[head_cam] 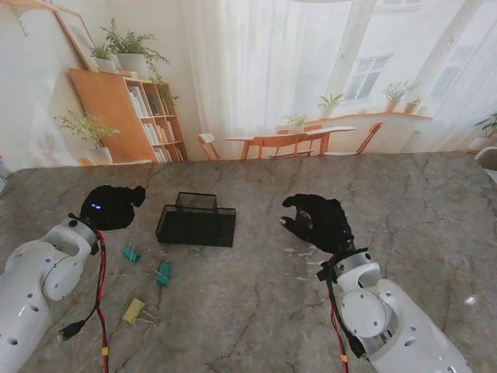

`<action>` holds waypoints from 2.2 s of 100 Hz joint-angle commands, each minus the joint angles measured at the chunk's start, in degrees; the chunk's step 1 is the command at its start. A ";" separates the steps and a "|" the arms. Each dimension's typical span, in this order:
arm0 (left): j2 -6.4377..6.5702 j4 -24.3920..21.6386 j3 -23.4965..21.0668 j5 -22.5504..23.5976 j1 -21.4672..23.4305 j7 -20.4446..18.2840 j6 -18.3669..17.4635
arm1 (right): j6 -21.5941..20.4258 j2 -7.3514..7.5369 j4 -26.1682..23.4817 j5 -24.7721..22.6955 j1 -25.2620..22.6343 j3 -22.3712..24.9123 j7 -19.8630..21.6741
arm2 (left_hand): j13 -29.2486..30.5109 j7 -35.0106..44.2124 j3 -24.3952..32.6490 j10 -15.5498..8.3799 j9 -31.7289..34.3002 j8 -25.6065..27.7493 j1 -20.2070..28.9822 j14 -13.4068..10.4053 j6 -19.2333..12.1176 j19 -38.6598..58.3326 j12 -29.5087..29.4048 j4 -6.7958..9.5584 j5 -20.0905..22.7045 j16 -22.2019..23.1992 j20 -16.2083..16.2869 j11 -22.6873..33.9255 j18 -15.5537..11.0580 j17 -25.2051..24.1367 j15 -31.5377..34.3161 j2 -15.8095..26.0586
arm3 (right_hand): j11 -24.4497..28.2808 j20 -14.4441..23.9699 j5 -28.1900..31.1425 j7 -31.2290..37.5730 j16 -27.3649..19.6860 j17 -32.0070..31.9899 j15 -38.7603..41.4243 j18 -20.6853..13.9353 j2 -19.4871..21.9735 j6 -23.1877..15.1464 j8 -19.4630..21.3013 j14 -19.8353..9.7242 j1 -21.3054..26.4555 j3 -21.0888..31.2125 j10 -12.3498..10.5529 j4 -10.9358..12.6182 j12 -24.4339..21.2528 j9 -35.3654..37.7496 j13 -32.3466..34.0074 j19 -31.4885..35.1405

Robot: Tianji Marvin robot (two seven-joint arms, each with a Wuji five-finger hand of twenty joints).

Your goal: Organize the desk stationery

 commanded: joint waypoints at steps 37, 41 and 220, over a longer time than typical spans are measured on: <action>-0.45 10.78 9.10 -6.20 -10.27 0.73 4.99 | -0.08 0.11 0.40 -0.45 -0.47 0.64 0.45 | 0.55 -0.60 0.71 -5.95 0.57 -2.20 7.47 -3.69 4.12 1.30 0.60 0.98 -0.05 1.15 1.75 0.10 -1.75 -0.18 -0.20 -1.84 | 0.56 0.85 -0.28 0.38 0.62 -0.34 0.34 0.03 1.45 -0.04 1.36 -0.66 0.57 -1.69 0.05 0.14 0.69 0.12 -0.72 0.88; -0.60 11.46 10.10 -7.05 -11.07 0.71 5.57 | -0.06 0.11 0.44 -0.43 -0.49 0.69 0.44 | 0.68 -0.56 0.61 -5.87 0.57 -2.28 7.55 -3.75 4.10 1.36 0.60 0.82 0.04 1.14 1.74 0.01 -1.78 0.04 -0.20 -1.91 | 0.58 0.85 -0.17 0.42 0.61 -0.34 0.32 0.03 1.46 0.06 1.37 -0.51 0.64 -1.65 0.11 0.15 0.70 0.17 -0.77 0.88; -4.10 21.78 24.43 -24.75 -19.88 0.30 10.20 | 1.02 0.20 -0.09 0.59 -0.41 0.72 2.25 | -0.71 -24.95 -24.19 -0.14 0.48 -0.97 22.35 -1.10 8.66 -2.86 4.49 -27.28 3.92 -9.55 -1.64 -18.11 -1.15 0.63 -8.95 4.36 | 0.59 0.93 0.33 0.63 0.63 -0.29 0.32 -0.02 1.50 0.09 1.49 -0.51 0.91 -1.71 0.09 0.15 0.70 0.32 -0.69 0.95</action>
